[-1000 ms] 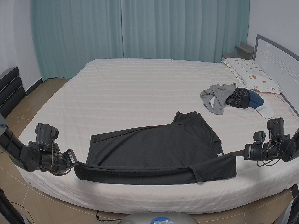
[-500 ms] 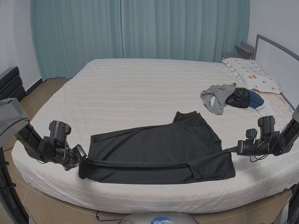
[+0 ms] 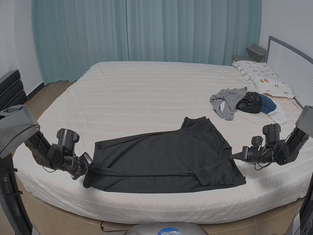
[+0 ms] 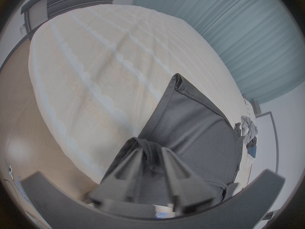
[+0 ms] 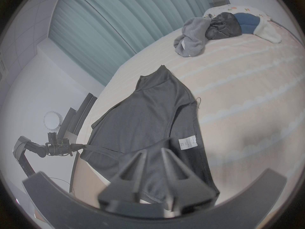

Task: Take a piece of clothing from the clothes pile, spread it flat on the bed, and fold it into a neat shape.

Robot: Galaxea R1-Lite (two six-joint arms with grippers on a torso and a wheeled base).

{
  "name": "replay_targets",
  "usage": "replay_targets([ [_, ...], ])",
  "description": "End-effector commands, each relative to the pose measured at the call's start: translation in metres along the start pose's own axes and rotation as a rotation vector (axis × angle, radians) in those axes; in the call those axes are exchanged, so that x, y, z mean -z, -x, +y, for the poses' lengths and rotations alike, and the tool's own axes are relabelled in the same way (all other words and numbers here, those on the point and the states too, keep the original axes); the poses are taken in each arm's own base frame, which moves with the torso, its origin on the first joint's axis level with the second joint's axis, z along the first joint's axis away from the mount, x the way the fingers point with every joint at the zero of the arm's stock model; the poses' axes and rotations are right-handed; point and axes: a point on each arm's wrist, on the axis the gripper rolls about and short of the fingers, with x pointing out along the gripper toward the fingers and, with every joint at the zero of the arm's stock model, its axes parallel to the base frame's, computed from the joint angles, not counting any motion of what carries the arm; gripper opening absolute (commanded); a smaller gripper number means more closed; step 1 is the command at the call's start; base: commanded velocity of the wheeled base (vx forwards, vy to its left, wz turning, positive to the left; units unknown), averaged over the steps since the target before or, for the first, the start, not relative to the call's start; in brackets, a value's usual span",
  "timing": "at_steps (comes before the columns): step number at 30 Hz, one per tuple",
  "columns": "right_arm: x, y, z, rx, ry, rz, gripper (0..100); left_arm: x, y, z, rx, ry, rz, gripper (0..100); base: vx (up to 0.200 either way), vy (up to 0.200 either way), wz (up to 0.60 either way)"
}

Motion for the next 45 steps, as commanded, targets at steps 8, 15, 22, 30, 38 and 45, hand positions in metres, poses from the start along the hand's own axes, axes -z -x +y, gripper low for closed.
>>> replay_targets([
  [8,0.003,0.010,0.001,0.007,-0.138,-0.013,100,-0.003,-0.003,0.000,0.003,0.039,-0.002,100,0.000,0.000,0.00],
  [15,0.006,0.025,0.004,-0.013,-0.261,-0.055,100,-0.006,0.017,0.000,0.043,0.080,-0.044,100,0.000,0.000,0.00],
  [22,0.017,0.026,0.004,-0.046,-0.271,-0.109,100,-0.006,0.021,0.003,0.055,0.102,-0.058,100,0.143,0.000,0.00],
  [30,0.021,0.016,-0.005,-0.034,-0.278,-0.090,100,-0.005,0.030,0.002,0.104,0.097,-0.024,100,0.025,0.000,0.00],
  [38,0.024,0.012,-0.006,-0.041,-0.275,-0.074,100,0.002,0.024,0.012,0.128,0.009,0.063,100,0.000,0.000,0.00],
  [45,0.024,0.011,-0.005,-0.044,-0.269,-0.071,100,0.006,0.018,0.023,0.111,-0.073,0.091,100,0.000,0.000,0.00],
])
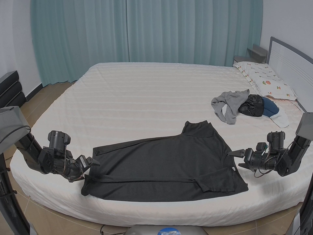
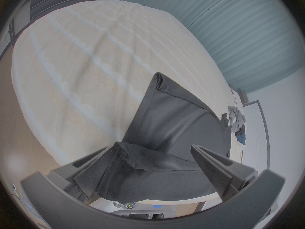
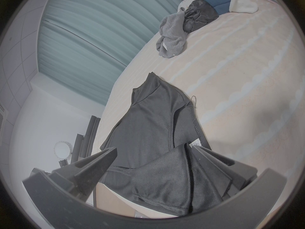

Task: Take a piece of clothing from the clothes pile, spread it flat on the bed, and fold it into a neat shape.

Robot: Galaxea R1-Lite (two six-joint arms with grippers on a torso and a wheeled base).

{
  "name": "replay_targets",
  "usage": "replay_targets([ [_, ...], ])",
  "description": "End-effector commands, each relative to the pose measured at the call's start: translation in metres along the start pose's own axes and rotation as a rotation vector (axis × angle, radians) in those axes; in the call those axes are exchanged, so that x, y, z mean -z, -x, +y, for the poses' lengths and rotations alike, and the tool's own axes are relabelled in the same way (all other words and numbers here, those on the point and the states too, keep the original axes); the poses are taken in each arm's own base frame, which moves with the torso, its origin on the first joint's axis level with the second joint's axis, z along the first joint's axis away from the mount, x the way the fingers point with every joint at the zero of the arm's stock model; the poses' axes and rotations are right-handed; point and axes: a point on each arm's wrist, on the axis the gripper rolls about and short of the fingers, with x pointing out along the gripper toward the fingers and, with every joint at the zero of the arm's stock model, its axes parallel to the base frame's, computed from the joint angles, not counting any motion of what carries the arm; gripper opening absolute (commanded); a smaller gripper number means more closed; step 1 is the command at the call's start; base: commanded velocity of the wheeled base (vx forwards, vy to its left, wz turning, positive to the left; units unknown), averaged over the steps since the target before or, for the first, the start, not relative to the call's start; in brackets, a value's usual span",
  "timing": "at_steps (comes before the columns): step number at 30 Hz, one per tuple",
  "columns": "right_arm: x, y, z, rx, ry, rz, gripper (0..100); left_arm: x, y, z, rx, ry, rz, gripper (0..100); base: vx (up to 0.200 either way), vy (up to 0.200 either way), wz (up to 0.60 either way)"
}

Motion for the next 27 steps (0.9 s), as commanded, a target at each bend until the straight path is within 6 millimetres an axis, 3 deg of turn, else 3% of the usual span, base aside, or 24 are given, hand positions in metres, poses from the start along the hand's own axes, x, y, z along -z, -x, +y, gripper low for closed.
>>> replay_targets([
  [1,0.001,-0.002,-0.001,0.000,0.000,0.007,100,0.001,-0.005,0.007,-0.018,0.010,0.017,100,0.000,0.000,0.00],
  [2,0.002,-0.003,-0.002,0.002,-0.001,0.011,100,0.001,-0.006,0.007,-0.017,0.011,0.016,100,0.000,0.000,0.00],
  [3,0.002,-0.003,-0.002,0.003,0.001,0.010,100,0.000,-0.006,0.007,-0.016,0.013,0.015,0,0.000,0.000,0.00],
  [15,0.005,-0.006,-0.007,0.014,0.051,0.021,100,-0.011,-0.010,0.006,-0.012,0.072,-0.010,0,0.000,0.000,0.00],
  [20,0.007,-0.016,-0.016,0.002,0.072,0.004,100,-0.021,-0.010,0.004,0.000,0.181,-0.045,0,0.000,0.000,0.00],
  [27,0.009,-0.022,-0.022,-0.027,0.087,0.007,100,-0.023,-0.014,0.007,-0.021,0.202,-0.056,0,0.000,0.000,0.00],
])
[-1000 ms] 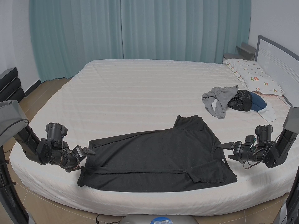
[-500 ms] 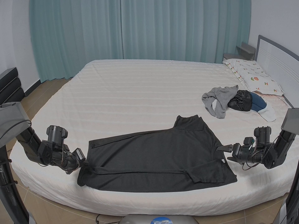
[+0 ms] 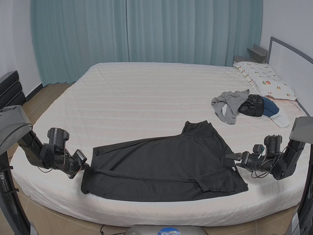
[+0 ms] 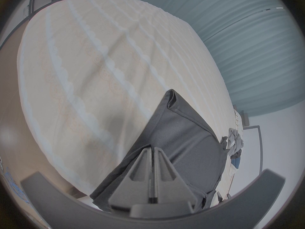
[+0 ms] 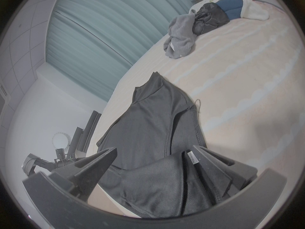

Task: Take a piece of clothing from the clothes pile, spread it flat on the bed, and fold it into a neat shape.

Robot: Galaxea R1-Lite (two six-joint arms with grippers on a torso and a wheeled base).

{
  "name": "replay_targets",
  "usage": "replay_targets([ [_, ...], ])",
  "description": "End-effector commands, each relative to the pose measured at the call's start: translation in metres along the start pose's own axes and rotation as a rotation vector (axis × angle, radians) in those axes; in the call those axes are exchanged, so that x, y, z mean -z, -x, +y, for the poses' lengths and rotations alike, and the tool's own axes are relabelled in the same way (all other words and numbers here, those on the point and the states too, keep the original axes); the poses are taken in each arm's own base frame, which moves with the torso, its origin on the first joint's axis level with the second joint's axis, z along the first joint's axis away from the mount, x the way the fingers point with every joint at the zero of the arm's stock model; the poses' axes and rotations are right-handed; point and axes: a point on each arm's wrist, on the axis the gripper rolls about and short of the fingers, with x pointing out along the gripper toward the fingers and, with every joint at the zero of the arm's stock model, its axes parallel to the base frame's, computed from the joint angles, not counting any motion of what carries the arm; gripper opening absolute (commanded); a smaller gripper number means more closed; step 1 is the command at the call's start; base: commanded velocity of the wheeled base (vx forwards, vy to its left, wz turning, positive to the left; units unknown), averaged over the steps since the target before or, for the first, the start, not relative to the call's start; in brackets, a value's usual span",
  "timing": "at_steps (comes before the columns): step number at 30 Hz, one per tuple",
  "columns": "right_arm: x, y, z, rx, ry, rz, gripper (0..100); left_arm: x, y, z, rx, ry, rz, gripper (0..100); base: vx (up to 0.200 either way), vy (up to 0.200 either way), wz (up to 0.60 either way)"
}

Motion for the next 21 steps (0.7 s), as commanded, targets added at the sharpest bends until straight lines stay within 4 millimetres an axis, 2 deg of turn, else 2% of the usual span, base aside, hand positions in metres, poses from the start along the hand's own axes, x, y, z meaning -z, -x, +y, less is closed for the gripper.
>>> replay_targets([
  [1,0.006,-0.005,-0.008,-0.003,-0.016,0.031,100,-0.001,-0.003,0.002,-0.009,0.005,-0.005,0,0.000,0.000,0.00],
  [21,0.013,-0.016,-0.017,-0.032,0.012,0.060,100,-0.002,-0.006,0.002,-0.040,0.006,-0.026,0,0.000,0.000,0.00],
])
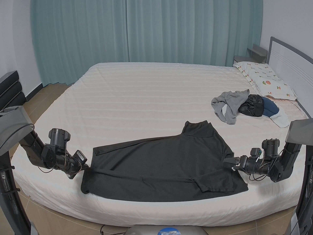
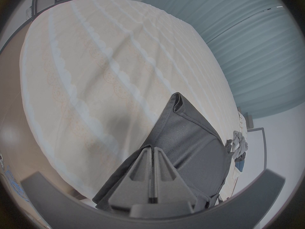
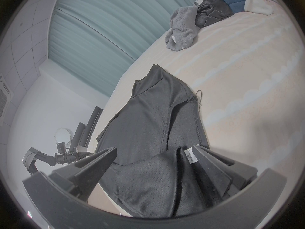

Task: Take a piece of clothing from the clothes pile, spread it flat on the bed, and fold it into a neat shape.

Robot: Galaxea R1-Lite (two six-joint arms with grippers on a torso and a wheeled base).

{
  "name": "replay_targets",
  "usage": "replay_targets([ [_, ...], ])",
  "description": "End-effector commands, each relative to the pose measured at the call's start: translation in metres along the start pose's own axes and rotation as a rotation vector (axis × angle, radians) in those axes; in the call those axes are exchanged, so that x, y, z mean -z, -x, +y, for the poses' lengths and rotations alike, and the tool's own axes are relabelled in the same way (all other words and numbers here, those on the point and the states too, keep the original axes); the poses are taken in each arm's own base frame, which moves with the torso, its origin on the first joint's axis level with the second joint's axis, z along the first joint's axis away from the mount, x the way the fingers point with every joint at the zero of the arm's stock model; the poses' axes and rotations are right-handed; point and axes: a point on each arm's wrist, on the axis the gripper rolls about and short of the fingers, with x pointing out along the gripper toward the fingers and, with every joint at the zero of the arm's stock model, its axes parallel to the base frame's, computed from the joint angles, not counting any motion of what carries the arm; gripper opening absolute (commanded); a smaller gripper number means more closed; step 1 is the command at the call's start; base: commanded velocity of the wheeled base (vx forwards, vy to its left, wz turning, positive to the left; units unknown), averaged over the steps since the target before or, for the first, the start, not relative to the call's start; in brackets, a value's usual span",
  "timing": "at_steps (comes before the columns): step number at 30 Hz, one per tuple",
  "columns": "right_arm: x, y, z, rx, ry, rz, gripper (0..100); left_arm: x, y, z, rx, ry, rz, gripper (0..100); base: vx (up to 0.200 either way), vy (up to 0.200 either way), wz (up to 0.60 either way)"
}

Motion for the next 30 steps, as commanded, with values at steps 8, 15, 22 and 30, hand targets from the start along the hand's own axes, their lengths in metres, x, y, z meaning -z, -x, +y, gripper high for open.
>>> replay_targets([
  [8,0.010,-0.012,-0.008,0.006,0.001,0.038,100,0.000,0.000,0.000,0.000,0.001,0.000,0,0.000,0.000,0.00],
  [15,0.014,-0.012,-0.011,0.017,0.046,0.049,0,0.000,0.000,0.000,0.002,0.001,0.000,0,0.000,0.000,0.00],
  [22,0.008,0.000,-0.009,0.017,0.066,0.016,0,0.001,0.001,0.000,0.001,0.004,0.001,0,0.000,0.000,0.00],
  [30,-0.003,0.051,0.009,-0.089,0.062,-0.035,0,0.003,0.014,0.000,0.005,-0.006,0.000,0,0.000,0.000,0.00],
])
